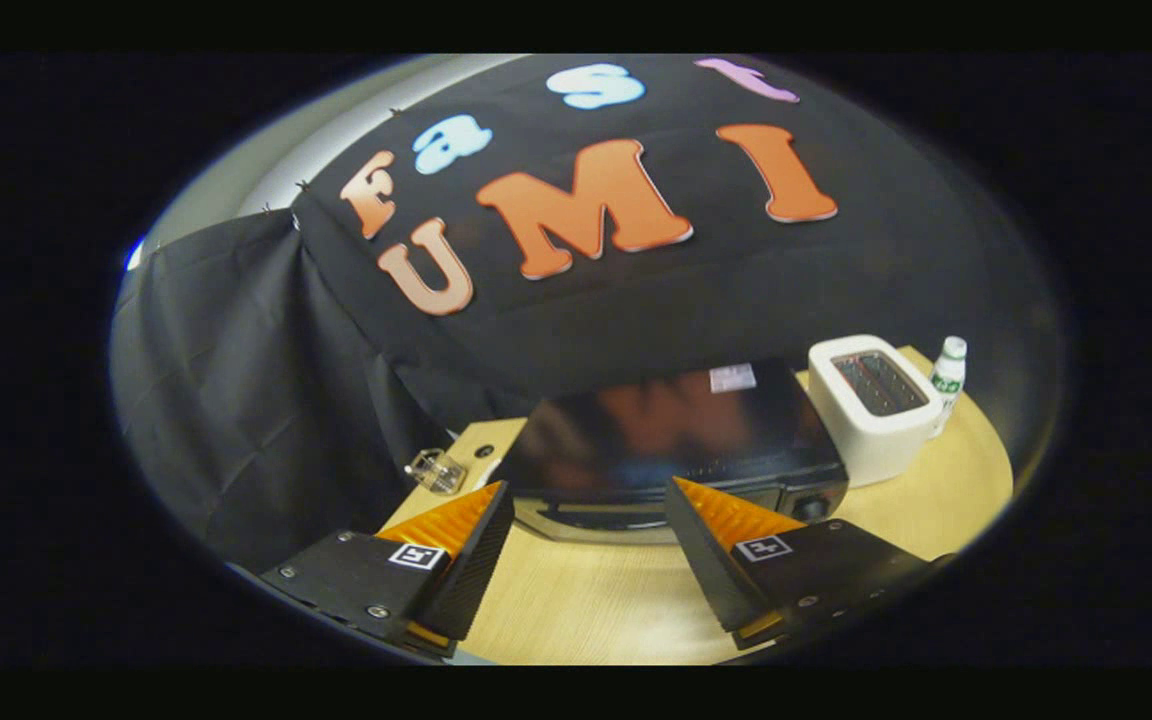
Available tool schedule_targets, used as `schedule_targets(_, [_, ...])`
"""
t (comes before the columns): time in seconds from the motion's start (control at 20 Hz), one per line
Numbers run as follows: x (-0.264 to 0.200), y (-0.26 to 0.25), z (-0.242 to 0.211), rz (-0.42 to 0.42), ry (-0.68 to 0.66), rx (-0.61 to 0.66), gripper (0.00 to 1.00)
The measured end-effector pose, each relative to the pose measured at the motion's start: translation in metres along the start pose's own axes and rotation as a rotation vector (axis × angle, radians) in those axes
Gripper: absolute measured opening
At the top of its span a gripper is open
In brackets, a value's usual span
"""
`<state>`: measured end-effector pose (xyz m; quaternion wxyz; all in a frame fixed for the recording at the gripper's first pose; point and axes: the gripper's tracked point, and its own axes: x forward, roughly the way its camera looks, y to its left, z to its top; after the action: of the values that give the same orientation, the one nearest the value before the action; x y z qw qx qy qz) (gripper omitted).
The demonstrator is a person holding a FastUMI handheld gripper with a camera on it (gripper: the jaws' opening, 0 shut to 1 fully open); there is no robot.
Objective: Open the toaster oven, put the food inside, and close the toaster oven door.
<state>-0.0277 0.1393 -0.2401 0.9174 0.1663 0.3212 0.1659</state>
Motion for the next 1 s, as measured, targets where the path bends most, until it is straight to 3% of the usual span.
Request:
schedule_targets(0.15, [-0.032, 0.002, 0.059, -0.001, -0.162, -0.062, 0.91])
schedule_targets(0.35, [-0.069, -0.008, 0.123, -0.066, -0.311, -0.212, 0.96])
schedule_targets(0.55, [-0.116, -0.009, 0.181, -0.106, -0.475, -0.255, 0.97])
schedule_targets(1.0, [-0.163, -0.010, 0.225, -0.120, -0.566, -0.260, 0.97])
